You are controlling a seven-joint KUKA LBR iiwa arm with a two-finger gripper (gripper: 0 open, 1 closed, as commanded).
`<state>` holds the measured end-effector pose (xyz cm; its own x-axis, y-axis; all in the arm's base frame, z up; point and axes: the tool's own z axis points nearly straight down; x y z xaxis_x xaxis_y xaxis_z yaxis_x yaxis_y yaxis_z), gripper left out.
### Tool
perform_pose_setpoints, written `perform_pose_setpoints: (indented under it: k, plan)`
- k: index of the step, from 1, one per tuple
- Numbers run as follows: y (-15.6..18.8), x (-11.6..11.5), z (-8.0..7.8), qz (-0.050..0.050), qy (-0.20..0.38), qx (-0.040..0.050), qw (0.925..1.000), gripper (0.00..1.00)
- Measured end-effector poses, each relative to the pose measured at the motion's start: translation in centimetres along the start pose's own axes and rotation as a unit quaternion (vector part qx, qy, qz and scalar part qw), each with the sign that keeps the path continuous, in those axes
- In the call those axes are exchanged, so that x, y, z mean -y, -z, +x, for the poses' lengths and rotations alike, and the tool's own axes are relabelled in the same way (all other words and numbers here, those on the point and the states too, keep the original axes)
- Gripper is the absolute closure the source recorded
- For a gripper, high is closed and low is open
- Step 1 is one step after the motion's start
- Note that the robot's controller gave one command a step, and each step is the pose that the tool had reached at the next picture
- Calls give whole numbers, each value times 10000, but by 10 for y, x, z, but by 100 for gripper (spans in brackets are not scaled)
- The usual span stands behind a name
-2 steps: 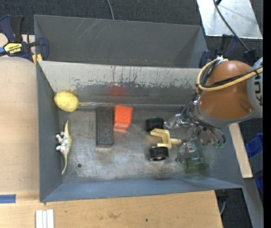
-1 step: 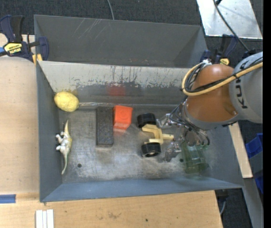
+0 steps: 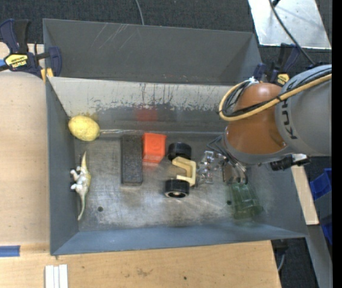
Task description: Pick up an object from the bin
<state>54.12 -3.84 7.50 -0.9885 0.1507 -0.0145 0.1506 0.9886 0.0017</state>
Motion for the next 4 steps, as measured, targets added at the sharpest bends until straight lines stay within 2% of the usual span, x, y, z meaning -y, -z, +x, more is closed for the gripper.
perform_pose_setpoints:
  k: [1,2,3,4]
  plan:
    - [0,0,0,0,2,0,10000,100]
    - [31,-4,12,10,-136,-67,9999,100]
    - [50,-25,16,13,-13,-48,10000,100]
    - [55,-25,11,1,135,-57,9999,100]
